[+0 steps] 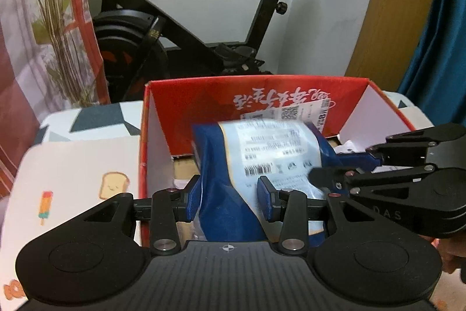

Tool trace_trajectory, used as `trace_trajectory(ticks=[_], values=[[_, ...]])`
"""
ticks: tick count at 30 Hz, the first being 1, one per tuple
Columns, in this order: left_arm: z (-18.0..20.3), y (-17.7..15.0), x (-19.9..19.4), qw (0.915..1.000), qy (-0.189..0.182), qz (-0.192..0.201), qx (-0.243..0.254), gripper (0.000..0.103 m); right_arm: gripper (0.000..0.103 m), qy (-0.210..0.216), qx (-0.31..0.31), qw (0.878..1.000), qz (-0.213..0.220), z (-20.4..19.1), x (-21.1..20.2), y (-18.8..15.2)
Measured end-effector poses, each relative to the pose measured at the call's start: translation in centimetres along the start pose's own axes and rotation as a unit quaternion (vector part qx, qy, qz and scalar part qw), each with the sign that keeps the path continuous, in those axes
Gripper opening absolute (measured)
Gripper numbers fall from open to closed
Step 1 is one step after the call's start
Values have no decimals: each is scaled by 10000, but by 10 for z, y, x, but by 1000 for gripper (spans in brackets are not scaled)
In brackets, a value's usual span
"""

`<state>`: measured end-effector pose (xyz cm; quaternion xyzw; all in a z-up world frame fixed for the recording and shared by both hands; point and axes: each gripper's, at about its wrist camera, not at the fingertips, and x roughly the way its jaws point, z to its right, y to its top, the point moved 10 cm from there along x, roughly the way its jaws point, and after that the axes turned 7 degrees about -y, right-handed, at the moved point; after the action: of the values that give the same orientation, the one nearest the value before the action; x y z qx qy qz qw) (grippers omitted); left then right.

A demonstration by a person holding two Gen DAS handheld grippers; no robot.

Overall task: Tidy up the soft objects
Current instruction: 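Lower the snack bag into the box beside the mask bag and release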

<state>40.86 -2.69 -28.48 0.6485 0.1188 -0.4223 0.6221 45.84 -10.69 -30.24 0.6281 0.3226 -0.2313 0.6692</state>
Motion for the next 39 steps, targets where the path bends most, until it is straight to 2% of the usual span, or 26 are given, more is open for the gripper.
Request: trace_trajectory(ticks=[3,7,17,23,25,27,30,32,35,37,39], values=[[-3,1,-2,10000,59,6,9,43,13,-123,-38,9997,-220,1,5,-6],[-3,2,-8,10000,41,77,-17,43,13,-213,-37,9990,-381,2,8,-11],[3,-2,-9,9999,-5,96,-30,43,12,0,-158,9979,-628,-12,13,-13],[0,-2,-14,9999,21,129,-110,43,15,-458,7,9971,-612,4,15,-10],[0,-1,-16,9998,20,156,-132,43,25,-632,64,9965,-550,9,11,-10],[1,-2,-18,9998,31,170,-123,43,32,-597,155,9969,-480,12,6,-10],[3,-2,-23,9997,65,201,-116,43,52,-508,379,9972,-387,15,-6,-9],[4,-2,-27,9996,82,236,-131,43,56,-518,376,9976,-280,15,-15,-8],[6,-2,-34,9995,110,271,-132,44,70,-546,335,9979,-133,14,-30,-5],[7,-3,-40,9994,164,289,-117,45,85,-492,359,9981,-25,12,-40,-3],[9,-4,-47,9992,204,331,-115,55,95,-511,352,9980,122,11,-53,0]])
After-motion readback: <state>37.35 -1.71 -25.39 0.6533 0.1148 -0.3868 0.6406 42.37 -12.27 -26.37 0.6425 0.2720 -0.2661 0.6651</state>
